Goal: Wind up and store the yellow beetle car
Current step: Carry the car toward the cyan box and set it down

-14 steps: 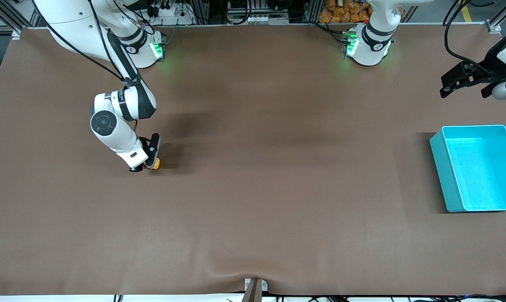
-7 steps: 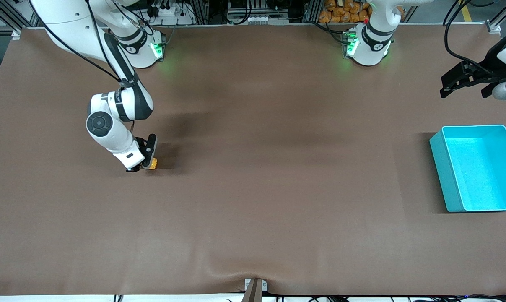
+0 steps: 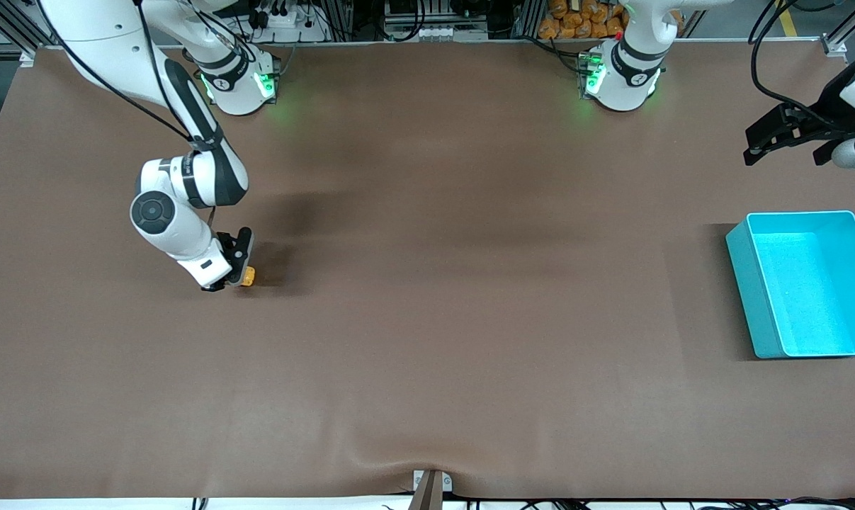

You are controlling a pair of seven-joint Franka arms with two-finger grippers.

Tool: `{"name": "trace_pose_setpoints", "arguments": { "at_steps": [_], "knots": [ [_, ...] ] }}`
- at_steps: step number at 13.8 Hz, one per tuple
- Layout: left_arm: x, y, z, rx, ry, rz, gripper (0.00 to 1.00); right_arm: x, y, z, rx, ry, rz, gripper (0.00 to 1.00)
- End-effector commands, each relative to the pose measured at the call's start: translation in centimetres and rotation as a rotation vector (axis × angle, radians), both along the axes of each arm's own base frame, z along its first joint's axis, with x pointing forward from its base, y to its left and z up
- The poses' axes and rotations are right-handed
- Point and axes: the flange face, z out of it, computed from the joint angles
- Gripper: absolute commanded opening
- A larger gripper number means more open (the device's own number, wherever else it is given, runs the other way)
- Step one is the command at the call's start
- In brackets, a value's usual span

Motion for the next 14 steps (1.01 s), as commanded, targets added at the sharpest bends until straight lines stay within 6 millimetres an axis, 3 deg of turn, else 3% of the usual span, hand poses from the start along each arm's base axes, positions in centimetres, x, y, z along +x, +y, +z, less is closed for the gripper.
{"name": "trace_pose_setpoints", "arguments": {
  "at_steps": [1,5,11,14],
  "knots": [
    [-0.1,0.2,0.5,0.000,-0.004,-0.007,1.00,0.3,-1.9,-1.9,-0.011,-0.002,0.015,0.12],
    [-0.1,0.2,0.5,0.000,-0.004,-0.007,1.00,0.3,-3.9,-2.0,-0.012,0.004,0.029,0.12],
    [0.0,0.2,0.5,0.000,-0.004,-0.005,1.00,0.2,-9.1,-2.1,-0.010,0.020,0.018,0.13],
    [0.0,0.3,0.5,-0.001,-0.004,-0.004,1.00,0.1,-9.8,-2.1,-0.009,0.023,0.007,0.21]
  ]
}}
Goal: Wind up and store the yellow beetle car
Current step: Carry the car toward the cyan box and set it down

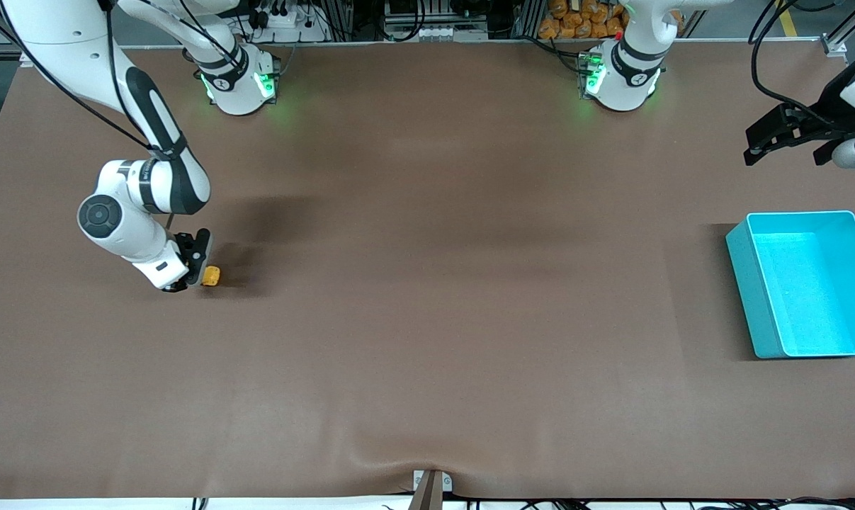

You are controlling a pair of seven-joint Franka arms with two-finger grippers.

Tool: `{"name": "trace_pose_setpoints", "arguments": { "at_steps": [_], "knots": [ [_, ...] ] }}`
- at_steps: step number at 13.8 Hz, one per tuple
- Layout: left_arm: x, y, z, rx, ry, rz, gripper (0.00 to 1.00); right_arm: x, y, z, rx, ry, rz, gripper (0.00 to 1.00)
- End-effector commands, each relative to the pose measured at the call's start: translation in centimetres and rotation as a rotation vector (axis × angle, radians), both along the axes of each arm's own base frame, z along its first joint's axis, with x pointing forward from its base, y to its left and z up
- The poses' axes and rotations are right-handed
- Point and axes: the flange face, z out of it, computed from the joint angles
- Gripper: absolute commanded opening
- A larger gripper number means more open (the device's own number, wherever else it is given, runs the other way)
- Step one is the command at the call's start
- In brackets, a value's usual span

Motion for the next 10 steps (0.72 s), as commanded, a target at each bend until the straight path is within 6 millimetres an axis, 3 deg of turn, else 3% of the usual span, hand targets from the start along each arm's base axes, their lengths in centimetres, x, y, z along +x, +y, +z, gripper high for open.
{"name": "trace_pose_setpoints", "arguments": {
  "at_steps": [1,3,6,8,10],
  "knots": [
    [0.0,0.3,0.4,0.001,-0.002,-0.004,1.00,0.3,-1.5,-1.6,-0.010,-0.002,0.009,0.34],
    [0.0,0.5,0.4,0.000,-0.002,0.000,1.00,1.4,-1.9,0.2,-0.010,-0.005,-0.004,1.00],
    [0.0,0.5,0.4,0.001,-0.002,0.000,1.00,3.9,-3.3,4.9,-0.008,0.118,-0.051,1.00],
    [0.1,0.5,0.3,0.001,-0.001,-0.001,1.00,4.0,-4.3,7.6,-0.002,0.125,-0.065,1.00],
    [0.1,0.5,0.3,0.001,-0.001,-0.001,1.00,3.7,-4.7,8.9,0.003,0.135,-0.076,1.00]
  ]
}}
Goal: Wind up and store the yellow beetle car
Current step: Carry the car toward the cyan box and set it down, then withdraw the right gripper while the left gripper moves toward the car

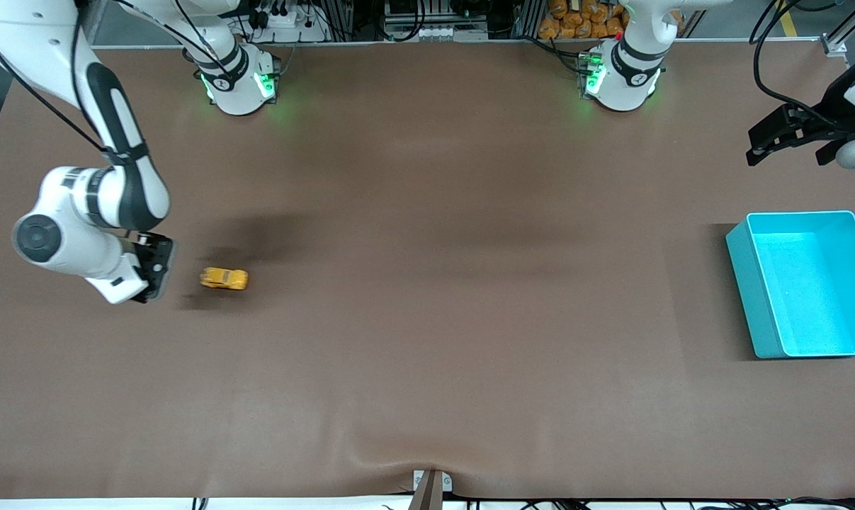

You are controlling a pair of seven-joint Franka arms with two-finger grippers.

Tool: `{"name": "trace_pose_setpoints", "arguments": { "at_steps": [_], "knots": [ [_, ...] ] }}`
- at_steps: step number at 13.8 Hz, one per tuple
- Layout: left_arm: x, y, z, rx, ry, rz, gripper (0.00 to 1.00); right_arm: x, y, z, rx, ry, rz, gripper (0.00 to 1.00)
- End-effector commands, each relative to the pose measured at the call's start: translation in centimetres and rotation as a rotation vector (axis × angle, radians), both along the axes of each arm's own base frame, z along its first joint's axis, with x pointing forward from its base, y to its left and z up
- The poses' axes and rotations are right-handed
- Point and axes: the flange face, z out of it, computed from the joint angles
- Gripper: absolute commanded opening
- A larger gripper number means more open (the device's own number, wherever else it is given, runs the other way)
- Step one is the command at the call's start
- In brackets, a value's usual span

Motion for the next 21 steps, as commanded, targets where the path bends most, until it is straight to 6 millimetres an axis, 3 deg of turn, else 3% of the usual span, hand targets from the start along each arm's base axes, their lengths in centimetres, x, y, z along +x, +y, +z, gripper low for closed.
{"name": "trace_pose_setpoints", "arguments": {
  "at_steps": [1,16,19,21],
  "knots": [
    [0.0,0.2,0.3,0.001,-0.001,-0.006,1.00,-0.6,-1.1,1.9,0.006,0.013,0.000,1.00],
    [0.0,0.2,0.3,0.001,-0.001,-0.006,1.00,-0.6,-2.2,3.1,0.013,-0.008,-0.040,1.00],
    [0.0,0.2,0.3,0.001,-0.001,-0.006,1.00,0.3,-3.0,4.7,0.019,-0.043,-0.061,1.00],
    [0.0,0.3,0.3,0.001,-0.001,-0.004,1.00,1.2,-3.2,7.2,0.047,-0.074,-0.097,1.00]
  ]
}}
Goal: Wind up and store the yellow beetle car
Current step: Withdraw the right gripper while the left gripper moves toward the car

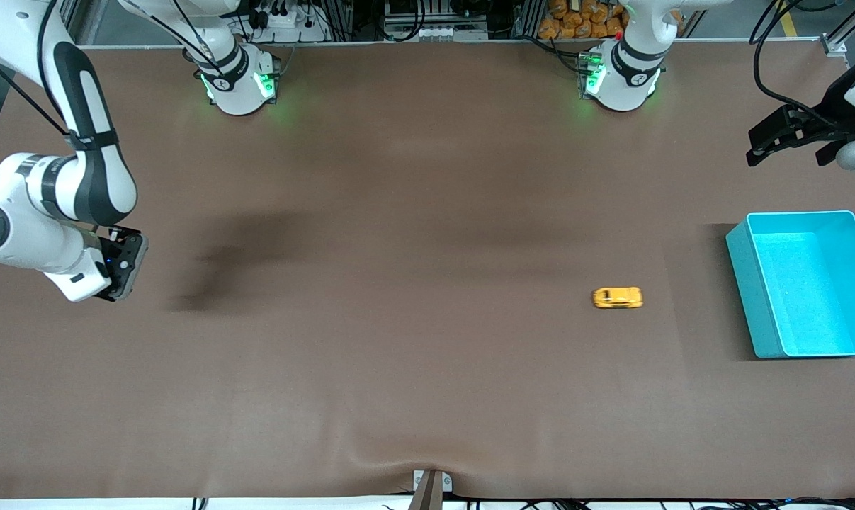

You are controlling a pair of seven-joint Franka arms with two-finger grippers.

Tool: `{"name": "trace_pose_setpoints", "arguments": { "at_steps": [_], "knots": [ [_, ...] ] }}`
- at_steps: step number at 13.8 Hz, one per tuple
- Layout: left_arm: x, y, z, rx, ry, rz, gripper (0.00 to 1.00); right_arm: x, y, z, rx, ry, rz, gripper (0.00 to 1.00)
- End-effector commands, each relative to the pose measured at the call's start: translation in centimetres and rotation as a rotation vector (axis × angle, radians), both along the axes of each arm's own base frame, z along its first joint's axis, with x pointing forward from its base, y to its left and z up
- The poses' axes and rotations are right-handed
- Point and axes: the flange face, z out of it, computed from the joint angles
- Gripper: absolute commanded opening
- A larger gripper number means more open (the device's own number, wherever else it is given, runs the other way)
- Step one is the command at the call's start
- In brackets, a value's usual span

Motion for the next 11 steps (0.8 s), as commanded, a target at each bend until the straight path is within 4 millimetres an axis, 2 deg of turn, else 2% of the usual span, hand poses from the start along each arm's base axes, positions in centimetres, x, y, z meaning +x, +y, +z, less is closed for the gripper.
{"name": "trace_pose_setpoints", "arguments": {
  "at_steps": [1,6,9,11],
  "knots": [
    [0.0,0.2,0.4,0.001,-0.002,-0.005,1.00,1.1,-0.5,4.9,0.050,-0.032,-0.069,1.00],
    [0.1,0.3,0.2,0.015,0.000,-0.005,1.00,3.9,0.7,15.9,0.037,-0.062,-0.237,1.00],
    [1.8,0.3,-2.4,0.021,0.045,0.012,1.00,4.0,1.2,20.5,0.046,-0.093,-0.435,1.00],
    [2.6,-0.1,-3.4,0.015,0.042,0.006,1.00,3.9,2.6,24.1,0.065,-0.131,-0.551,1.00]
  ]
}}
